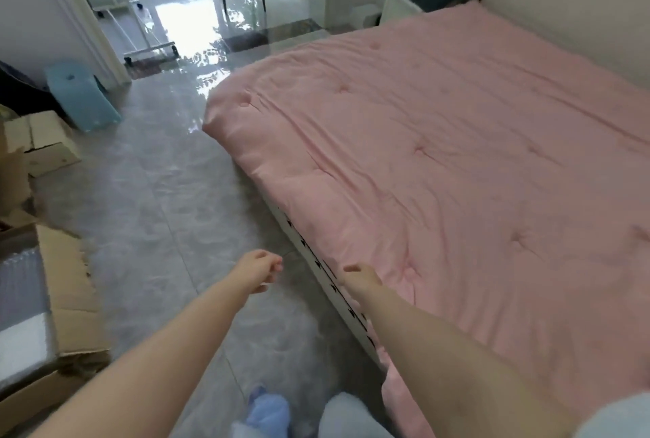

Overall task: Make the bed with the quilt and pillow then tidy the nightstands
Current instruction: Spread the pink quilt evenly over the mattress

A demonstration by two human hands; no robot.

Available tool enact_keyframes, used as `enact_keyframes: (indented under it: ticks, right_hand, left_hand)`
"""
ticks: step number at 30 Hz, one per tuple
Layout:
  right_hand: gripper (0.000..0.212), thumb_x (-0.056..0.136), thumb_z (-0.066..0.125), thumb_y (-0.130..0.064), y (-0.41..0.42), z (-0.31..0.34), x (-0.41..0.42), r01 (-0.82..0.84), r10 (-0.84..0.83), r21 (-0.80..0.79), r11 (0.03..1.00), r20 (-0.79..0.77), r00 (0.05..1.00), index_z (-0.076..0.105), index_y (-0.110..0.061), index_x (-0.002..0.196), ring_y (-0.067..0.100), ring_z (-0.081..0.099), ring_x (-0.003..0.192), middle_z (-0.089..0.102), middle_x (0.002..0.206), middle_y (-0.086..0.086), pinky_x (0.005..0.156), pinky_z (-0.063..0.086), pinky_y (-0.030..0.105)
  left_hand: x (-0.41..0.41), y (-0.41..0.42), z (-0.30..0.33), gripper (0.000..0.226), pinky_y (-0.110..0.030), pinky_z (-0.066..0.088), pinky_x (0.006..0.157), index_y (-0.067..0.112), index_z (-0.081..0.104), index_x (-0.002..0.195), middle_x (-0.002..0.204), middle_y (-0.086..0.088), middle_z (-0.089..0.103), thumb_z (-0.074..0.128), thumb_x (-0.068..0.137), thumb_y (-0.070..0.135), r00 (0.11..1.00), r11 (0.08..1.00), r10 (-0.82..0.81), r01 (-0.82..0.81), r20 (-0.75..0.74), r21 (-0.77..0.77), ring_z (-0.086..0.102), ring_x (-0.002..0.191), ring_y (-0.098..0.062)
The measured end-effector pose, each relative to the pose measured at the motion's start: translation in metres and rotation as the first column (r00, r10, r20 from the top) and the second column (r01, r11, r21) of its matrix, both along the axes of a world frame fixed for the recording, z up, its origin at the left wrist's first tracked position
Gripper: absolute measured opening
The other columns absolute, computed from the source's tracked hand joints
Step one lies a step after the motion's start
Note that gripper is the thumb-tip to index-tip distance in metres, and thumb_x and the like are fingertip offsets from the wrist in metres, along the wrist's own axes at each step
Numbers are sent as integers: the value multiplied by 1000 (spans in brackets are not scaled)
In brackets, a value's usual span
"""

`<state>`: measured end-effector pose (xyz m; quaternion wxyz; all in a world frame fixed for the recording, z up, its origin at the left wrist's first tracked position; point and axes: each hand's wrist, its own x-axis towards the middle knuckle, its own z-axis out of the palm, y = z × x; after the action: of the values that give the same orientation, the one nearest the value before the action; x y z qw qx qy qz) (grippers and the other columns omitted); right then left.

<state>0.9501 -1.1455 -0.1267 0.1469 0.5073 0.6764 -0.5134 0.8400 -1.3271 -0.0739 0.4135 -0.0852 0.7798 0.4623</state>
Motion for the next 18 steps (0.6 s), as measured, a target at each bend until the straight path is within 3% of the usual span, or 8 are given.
enact_keyframes:
  ticks: [3,9,14,18]
  right_hand:
    - [46,79,65,-37,-4,-11,-6,62,-63,12,998,40,997,56,-25,122,21,60,112,66,119,0,100,48,31]
    - [49,77,65,-25,1,-29,-25,223,-221,-15,975,61,973,55,-24,126,21,60,107,61,124,3,86,47,20]
    - [61,78,68,-18,21,-53,-76,101,-101,-11,995,10,995,49,-18,135,22,58,114,56,130,5,85,45,20]
    - [71,76,68,-17,36,-72,-102,102,-107,57,993,82,991,40,-19,141,25,55,117,48,132,10,89,46,22]
  left_hand:
    - [-33,17,-7,9,-28,43,75,18,61,95,86,2,67,51,96,19,992,992,-123,123,17,20,60,79,-19]
    - [-74,61,-40,9,-36,46,88,19,63,98,93,0,71,56,93,23,946,960,-266,278,187,-39,64,81,-21]
    - [-114,95,-64,17,-41,48,96,15,64,107,100,-4,71,57,93,21,936,961,-264,276,234,-22,66,91,-25]
    - [-142,110,-82,20,-40,48,94,12,62,112,106,-6,69,56,94,19,934,966,-235,256,269,-43,66,96,-26]
